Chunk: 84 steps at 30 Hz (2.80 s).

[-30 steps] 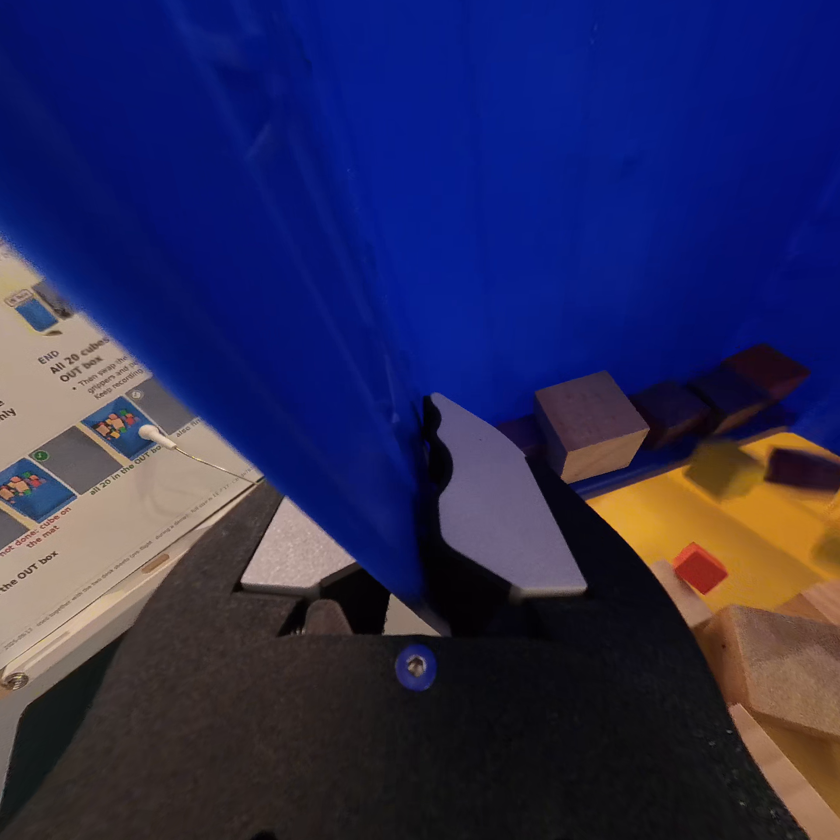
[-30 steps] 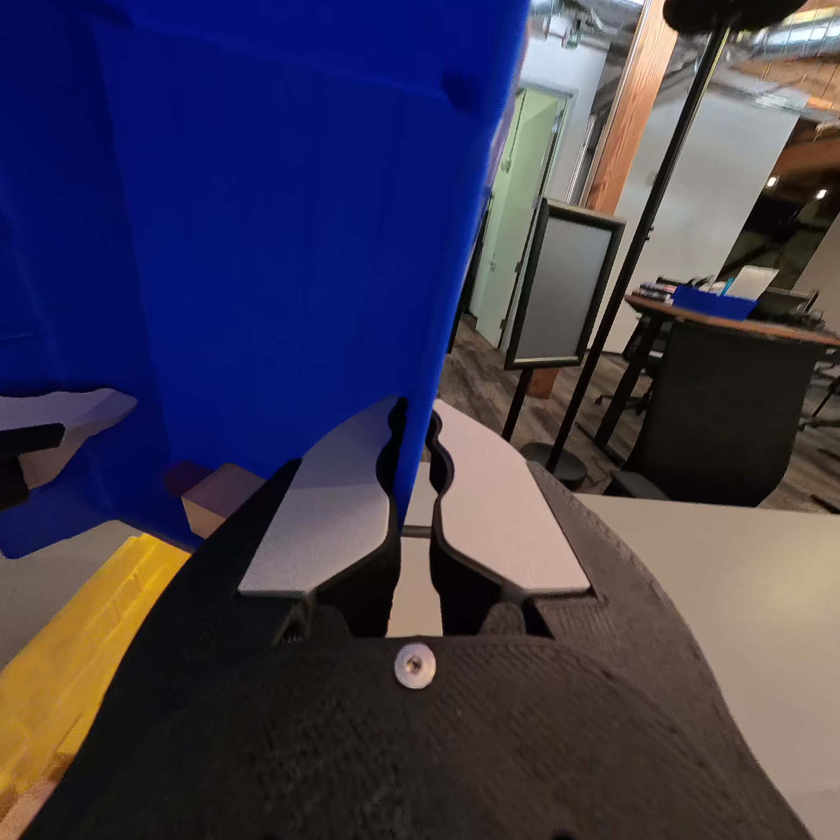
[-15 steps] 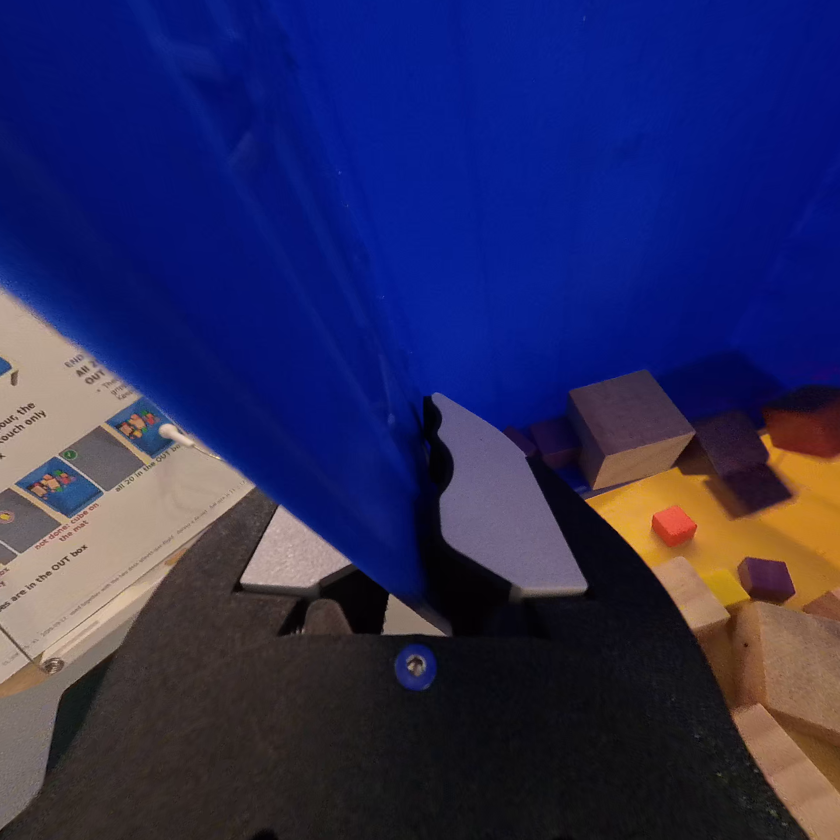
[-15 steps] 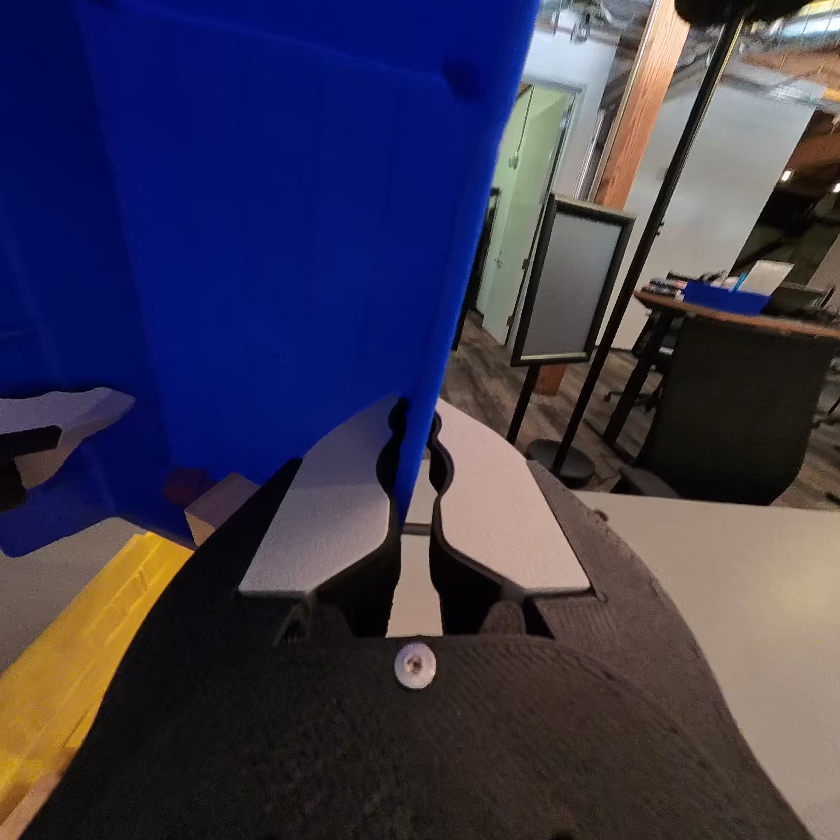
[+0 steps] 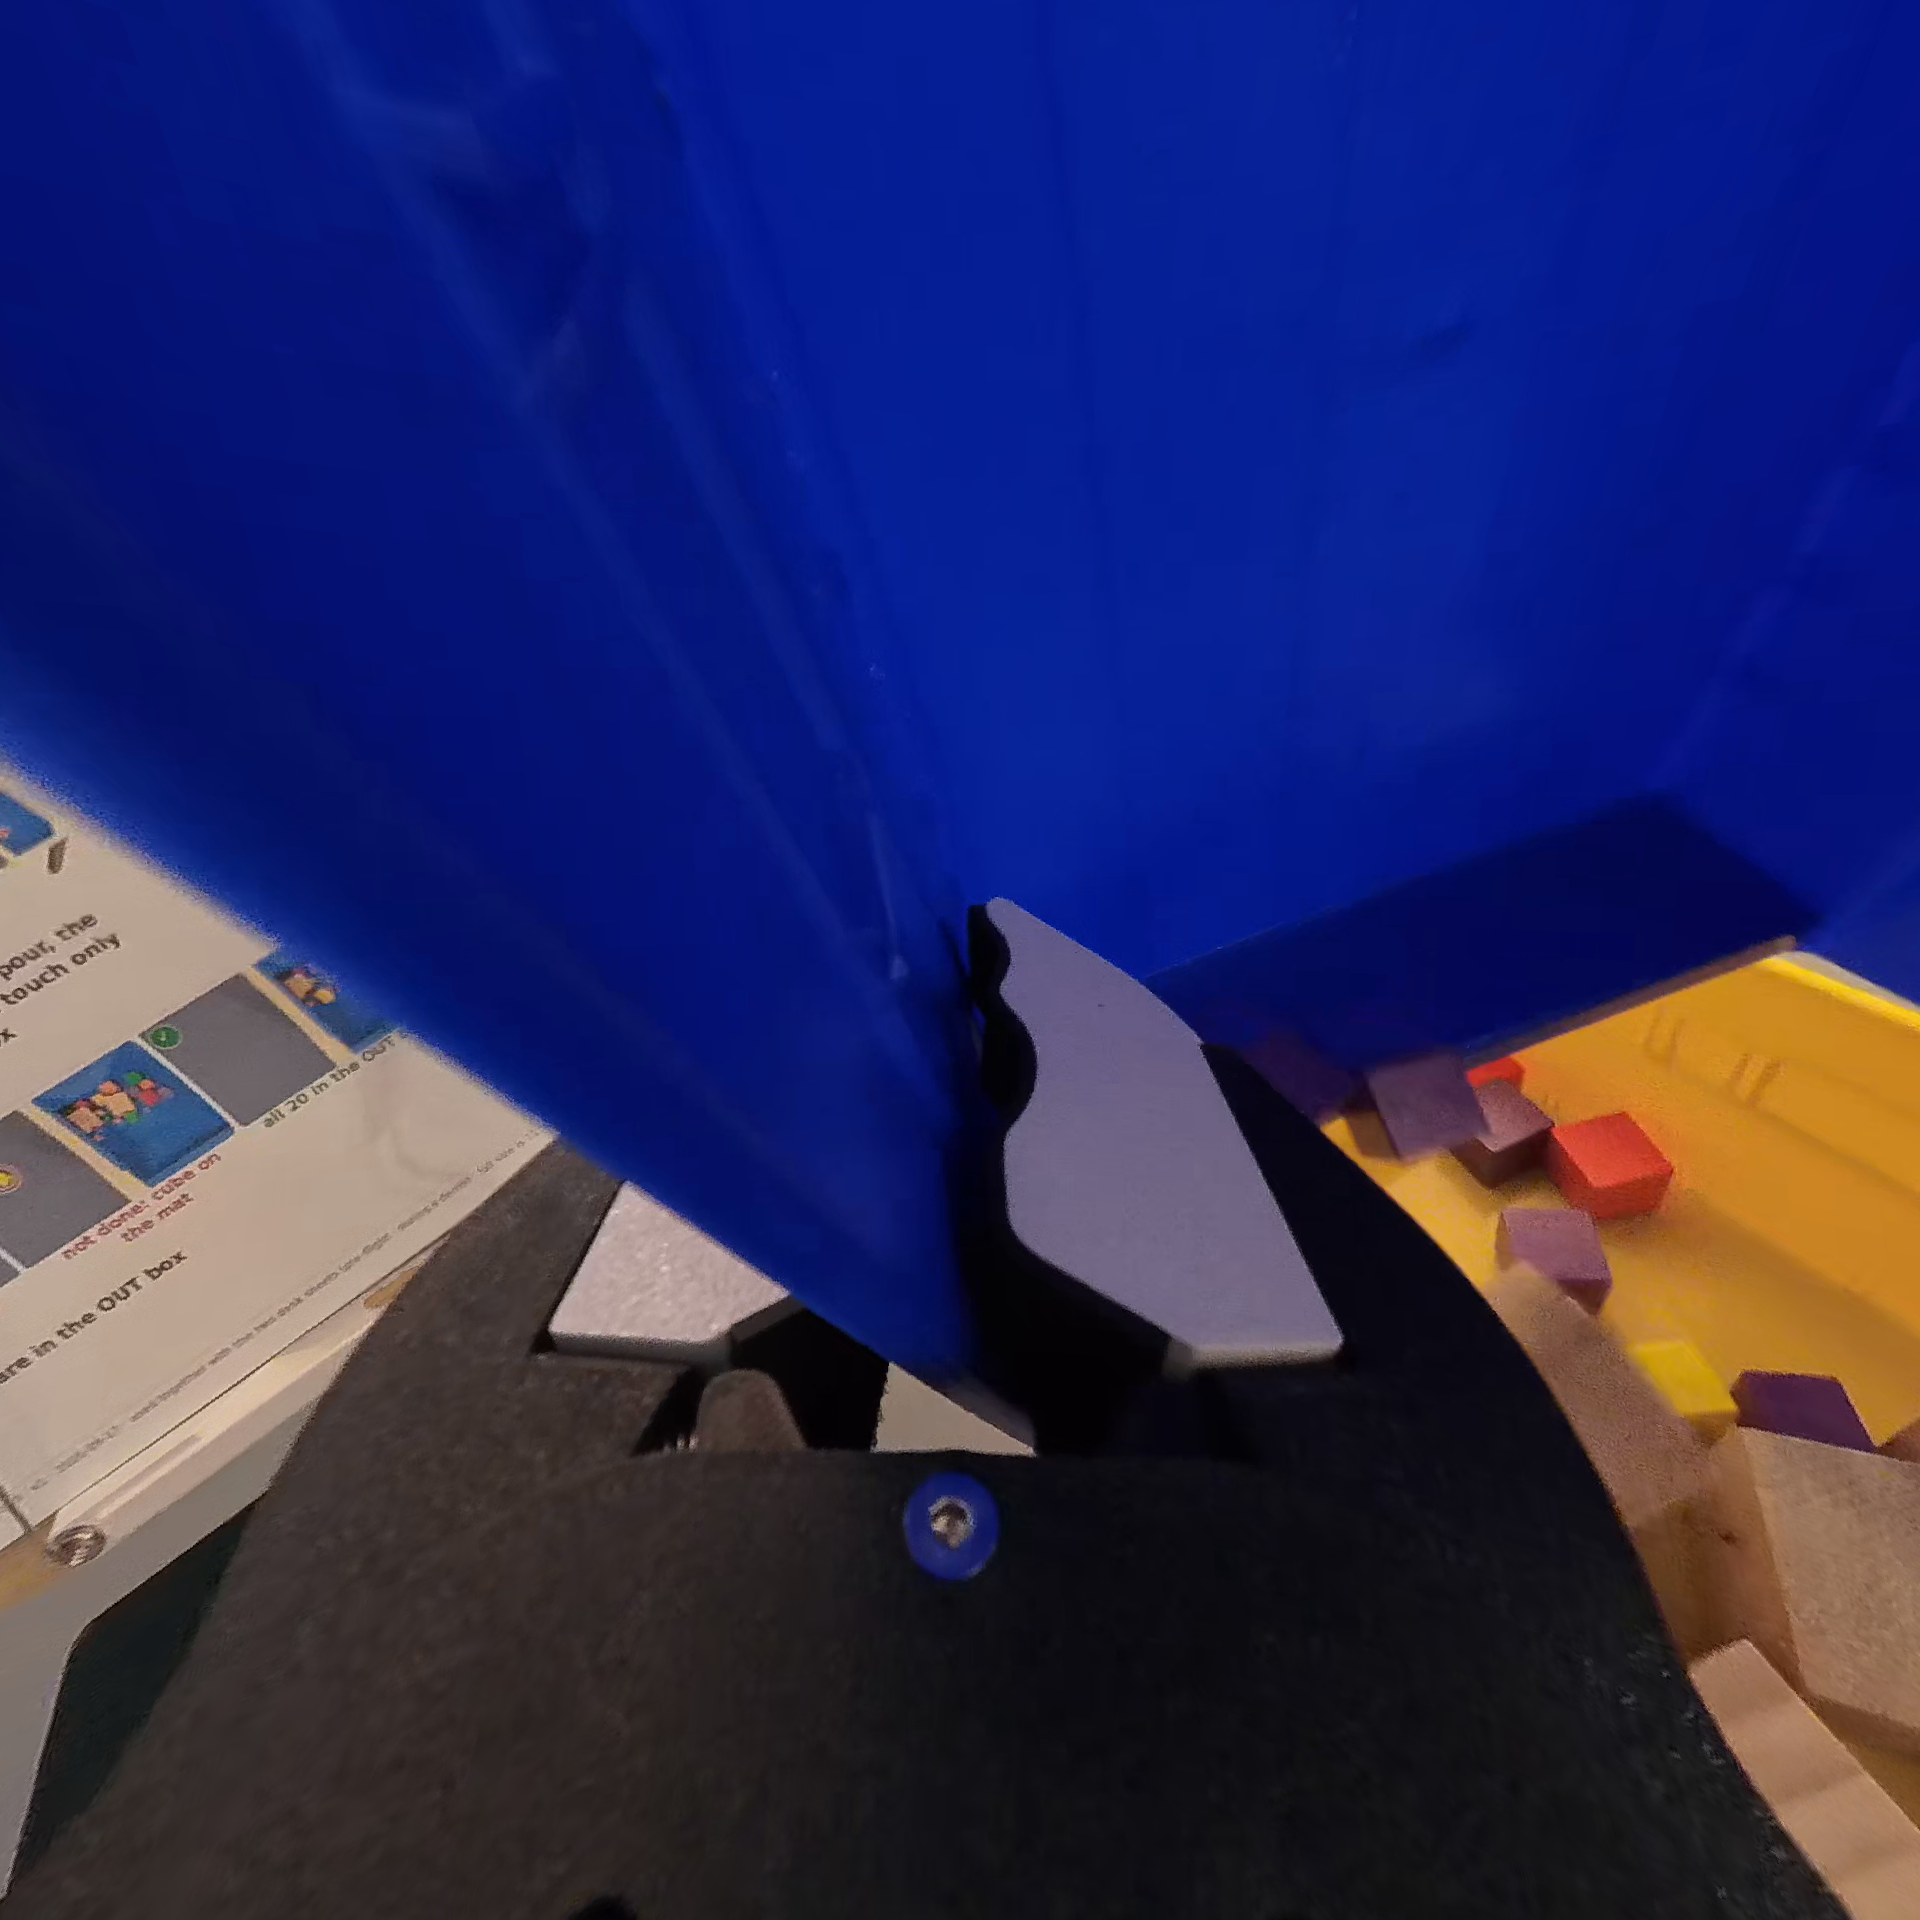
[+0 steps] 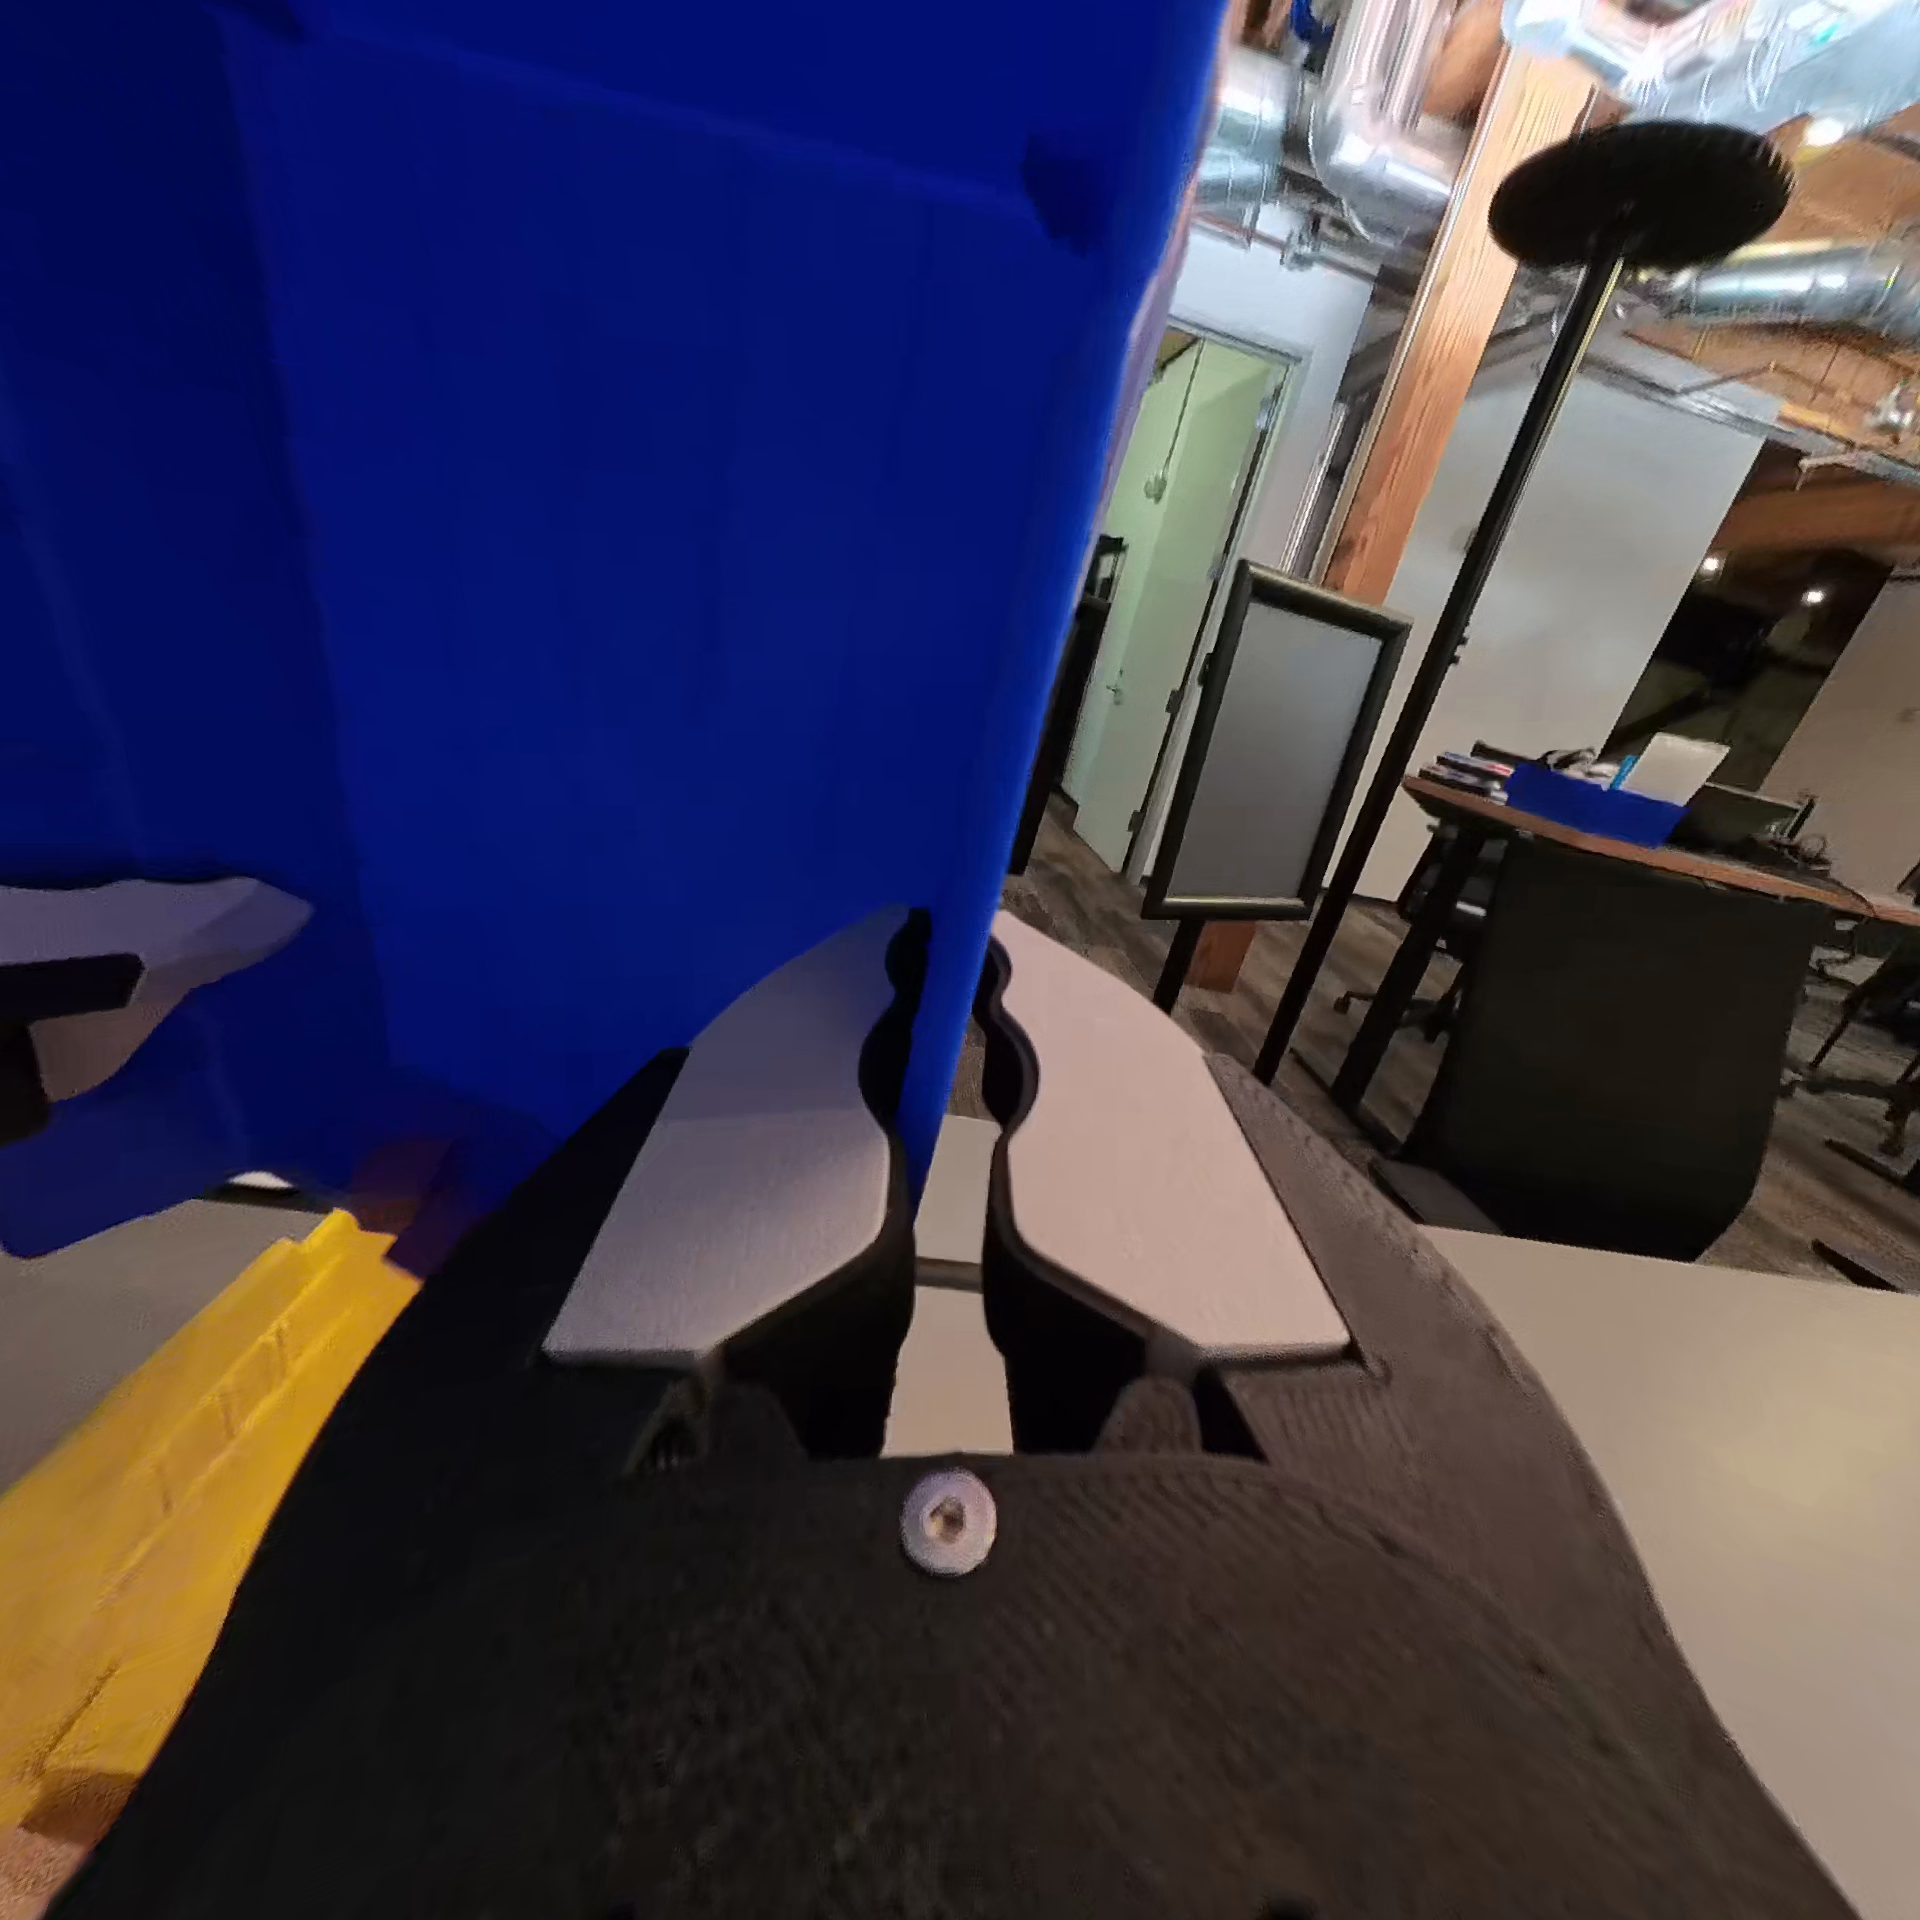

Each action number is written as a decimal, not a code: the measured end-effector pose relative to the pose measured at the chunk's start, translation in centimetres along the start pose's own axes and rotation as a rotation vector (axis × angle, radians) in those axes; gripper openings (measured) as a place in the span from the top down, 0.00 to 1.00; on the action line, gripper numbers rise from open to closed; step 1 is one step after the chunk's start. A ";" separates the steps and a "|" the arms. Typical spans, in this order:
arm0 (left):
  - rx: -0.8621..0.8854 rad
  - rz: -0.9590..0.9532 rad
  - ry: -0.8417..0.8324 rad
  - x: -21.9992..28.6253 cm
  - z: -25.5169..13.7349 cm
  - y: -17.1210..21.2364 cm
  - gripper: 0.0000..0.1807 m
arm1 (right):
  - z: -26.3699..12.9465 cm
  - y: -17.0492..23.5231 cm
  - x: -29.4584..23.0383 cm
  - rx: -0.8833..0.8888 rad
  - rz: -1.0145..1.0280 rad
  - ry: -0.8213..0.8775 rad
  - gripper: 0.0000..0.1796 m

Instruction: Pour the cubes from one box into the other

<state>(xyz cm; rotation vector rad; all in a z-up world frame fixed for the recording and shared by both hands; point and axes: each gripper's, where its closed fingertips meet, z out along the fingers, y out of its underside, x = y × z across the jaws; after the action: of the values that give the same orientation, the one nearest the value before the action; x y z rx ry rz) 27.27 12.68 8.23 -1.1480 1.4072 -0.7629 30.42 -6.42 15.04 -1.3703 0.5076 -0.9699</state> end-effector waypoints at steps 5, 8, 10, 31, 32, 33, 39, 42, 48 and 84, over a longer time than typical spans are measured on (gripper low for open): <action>-0.021 0.003 -0.004 0.3 -0.1 0.3 0.97 | 0.0 0.4 0.0 -0.033 0.037 -0.005 0.96; -0.004 -0.072 -0.009 0.1 -0.7 -0.3 0.98 | -0.1 -0.4 0.0 -0.018 0.033 -0.016 0.95; -0.013 -0.136 -0.017 -0.2 -1.1 -0.8 0.99 | 0.1 -0.6 0.0 -0.042 0.059 -0.042 0.94; -0.447 -0.613 0.886 16.0 -9.1 -0.9 0.89 | 0.8 -1.5 15.9 -0.854 -0.197 0.027 0.97; -0.493 -0.536 0.787 14.7 -8.7 1.3 0.87 | 0.0 -0.1 17.0 -0.903 -0.186 0.036 0.96; -0.527 -0.435 0.681 13.2 -8.4 3.5 0.86 | -0.8 1.5 17.8 -0.955 -0.176 0.035 0.96; -0.752 -0.209 0.451 9.8 -10.8 11.6 0.68 | -5.0 11.0 19.9 -1.197 -0.080 -0.014 0.96; -0.797 -0.314 0.506 11.4 -11.2 13.3 0.67 | -6.5 14.5 20.6 -1.263 -0.050 -0.008 0.96; -0.922 -0.420 0.592 13.4 -11.2 15.1 0.72 | -8.5 18.7 20.2 -1.347 0.002 -0.032 0.97; -1.087 -0.703 0.242 -10.8 -21.3 28.1 0.95 | -6.6 28.1 5.5 -1.540 0.545 -0.203 0.96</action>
<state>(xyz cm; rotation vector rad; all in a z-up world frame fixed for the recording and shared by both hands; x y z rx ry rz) -0.52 28.51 -10.13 -2.5496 1.6668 -0.5887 35.90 -16.99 -11.78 -2.3942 1.5286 0.2103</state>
